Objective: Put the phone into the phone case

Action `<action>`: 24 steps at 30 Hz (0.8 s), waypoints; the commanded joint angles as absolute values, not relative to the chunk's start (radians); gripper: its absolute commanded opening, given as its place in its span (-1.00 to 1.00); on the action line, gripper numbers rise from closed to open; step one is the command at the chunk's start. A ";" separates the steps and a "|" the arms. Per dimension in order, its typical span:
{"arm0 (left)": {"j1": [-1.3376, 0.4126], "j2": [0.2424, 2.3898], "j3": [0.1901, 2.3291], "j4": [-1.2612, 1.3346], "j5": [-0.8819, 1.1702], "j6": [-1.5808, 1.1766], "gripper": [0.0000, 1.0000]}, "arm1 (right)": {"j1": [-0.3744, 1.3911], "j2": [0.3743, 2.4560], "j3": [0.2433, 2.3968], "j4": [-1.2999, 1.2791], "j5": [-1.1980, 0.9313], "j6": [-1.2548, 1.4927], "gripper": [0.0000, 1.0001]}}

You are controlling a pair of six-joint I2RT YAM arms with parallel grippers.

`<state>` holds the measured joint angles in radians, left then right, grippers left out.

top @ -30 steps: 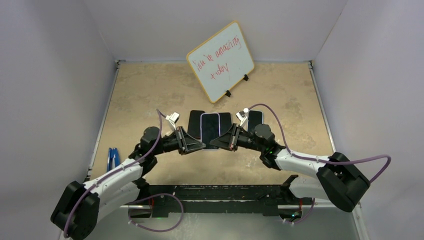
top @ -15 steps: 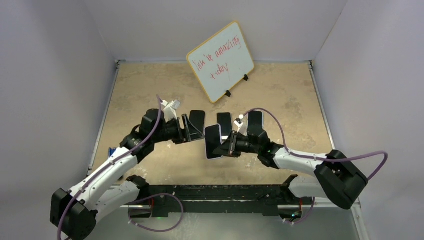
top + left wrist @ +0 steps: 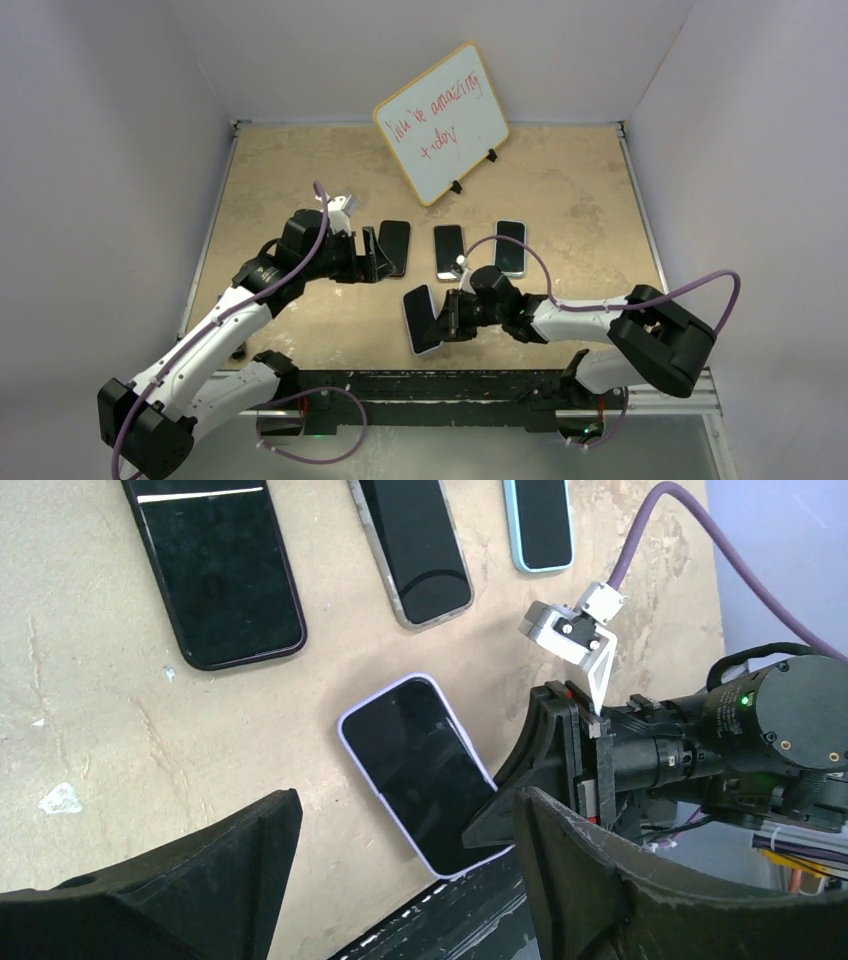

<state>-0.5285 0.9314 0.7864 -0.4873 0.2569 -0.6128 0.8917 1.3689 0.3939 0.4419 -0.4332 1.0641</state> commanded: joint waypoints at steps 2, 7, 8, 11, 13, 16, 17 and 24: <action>-0.525 0.938 0.820 -0.505 0.216 -0.563 0.60 | 0.896 1.360 0.438 0.382 -0.377 1.018 -0.62; -0.526 0.945 0.816 -0.497 0.211 -0.571 0.60 | 0.895 1.358 0.483 0.249 -0.365 0.967 -0.25; -0.526 0.944 0.813 -0.494 0.209 -0.572 0.60 | 0.894 1.354 0.486 0.230 -0.356 0.965 -0.19; -0.526 0.937 0.809 -0.492 0.206 -0.574 0.60 | 0.893 1.338 0.505 0.159 -0.319 0.944 -0.06; -0.526 0.934 0.814 -0.494 0.202 -0.569 0.60 | 0.894 1.311 0.515 0.124 -0.291 0.934 0.11; -0.526 0.928 0.832 -0.512 0.181 -0.559 0.60 | 0.894 1.258 0.537 0.063 -0.226 0.927 0.34; -0.525 0.925 0.840 -0.518 0.175 -0.555 0.60 | 0.893 1.237 0.546 0.039 -0.203 0.924 0.41; -0.526 0.899 0.909 -0.556 0.151 -0.533 0.60 | 0.894 1.116 0.643 -0.122 -0.077 0.870 0.89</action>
<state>-0.5285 0.9382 0.8310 -0.5503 0.1795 -0.5705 0.8917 1.1820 0.5591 -0.0120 -0.1864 0.9215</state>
